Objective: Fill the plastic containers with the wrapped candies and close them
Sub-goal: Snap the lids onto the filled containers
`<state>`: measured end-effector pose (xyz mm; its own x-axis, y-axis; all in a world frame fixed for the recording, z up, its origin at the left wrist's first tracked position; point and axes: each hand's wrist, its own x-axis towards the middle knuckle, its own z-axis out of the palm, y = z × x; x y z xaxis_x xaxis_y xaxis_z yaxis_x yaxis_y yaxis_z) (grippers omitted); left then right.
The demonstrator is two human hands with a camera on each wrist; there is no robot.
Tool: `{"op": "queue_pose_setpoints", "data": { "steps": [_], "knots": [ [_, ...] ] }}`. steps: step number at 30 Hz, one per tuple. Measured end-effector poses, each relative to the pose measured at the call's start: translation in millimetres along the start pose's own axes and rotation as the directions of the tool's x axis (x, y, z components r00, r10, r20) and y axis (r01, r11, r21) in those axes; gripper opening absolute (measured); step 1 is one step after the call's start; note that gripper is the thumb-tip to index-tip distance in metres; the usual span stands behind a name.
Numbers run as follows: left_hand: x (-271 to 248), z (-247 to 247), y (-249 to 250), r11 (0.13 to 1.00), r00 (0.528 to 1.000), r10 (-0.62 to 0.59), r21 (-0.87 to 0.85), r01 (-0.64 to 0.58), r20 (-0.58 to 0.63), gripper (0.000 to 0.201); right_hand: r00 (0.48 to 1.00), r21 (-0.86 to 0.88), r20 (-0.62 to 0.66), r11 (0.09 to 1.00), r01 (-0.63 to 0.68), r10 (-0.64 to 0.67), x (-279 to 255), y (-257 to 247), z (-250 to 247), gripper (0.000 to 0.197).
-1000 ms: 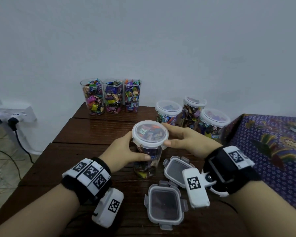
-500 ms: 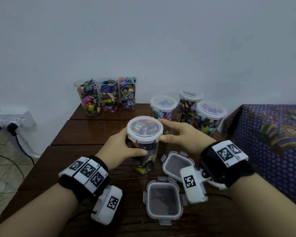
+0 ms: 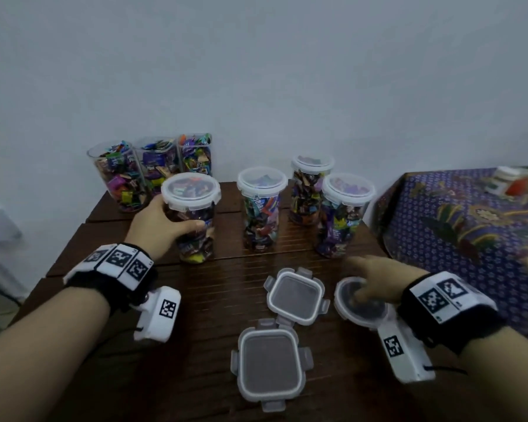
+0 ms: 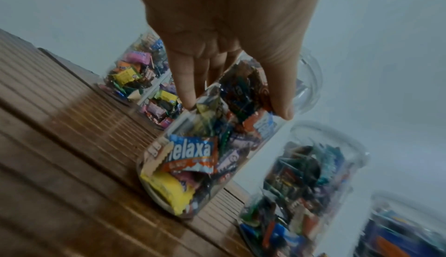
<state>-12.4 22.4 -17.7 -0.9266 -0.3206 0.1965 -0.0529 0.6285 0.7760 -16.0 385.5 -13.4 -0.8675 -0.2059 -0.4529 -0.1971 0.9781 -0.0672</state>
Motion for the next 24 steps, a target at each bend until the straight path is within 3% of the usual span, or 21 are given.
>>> {"op": "queue_pose_setpoints", "data": {
  "steps": [4, 9, 17, 21, 24],
  "knots": [
    [22.6, 17.9, 4.2, 1.000, 0.999, -0.011, -0.029, 0.010, -0.050, 0.077, 0.995, -0.019, 0.089, 0.999, -0.034, 0.035, 5.2, -1.2, 8.0, 0.096],
    [45.5, 41.1, 13.3, 0.998, 0.997, -0.041, -0.059, 0.038, -0.061, 0.074, 0.988, -0.089, 0.146, 0.996, -0.029, 0.042, 7.4, -7.2, 6.9, 0.097],
    [75.9, 63.0, 22.7, 0.994, 0.997, -0.060, -0.095, 0.055, -0.046, 0.075, 0.990, -0.166, 0.138, 0.986, -0.008, 0.031, 10.0, -12.6, 10.2, 0.108],
    [84.8, 64.8, 20.2, 0.988, 0.997, -0.050, -0.140, 0.059, 0.064, 0.081, 0.993, -0.065, 0.115, 0.997, 0.028, -0.020, 9.6, -14.7, 0.4, 0.106],
    [85.8, 54.2, 7.6, 0.976, 0.990, -0.056, -0.200, 0.081, 0.128, 0.093, 0.990, 0.008, 0.047, 0.991, 0.130, -0.130, 7.9, -24.3, -12.2, 0.109]
  ]
}}
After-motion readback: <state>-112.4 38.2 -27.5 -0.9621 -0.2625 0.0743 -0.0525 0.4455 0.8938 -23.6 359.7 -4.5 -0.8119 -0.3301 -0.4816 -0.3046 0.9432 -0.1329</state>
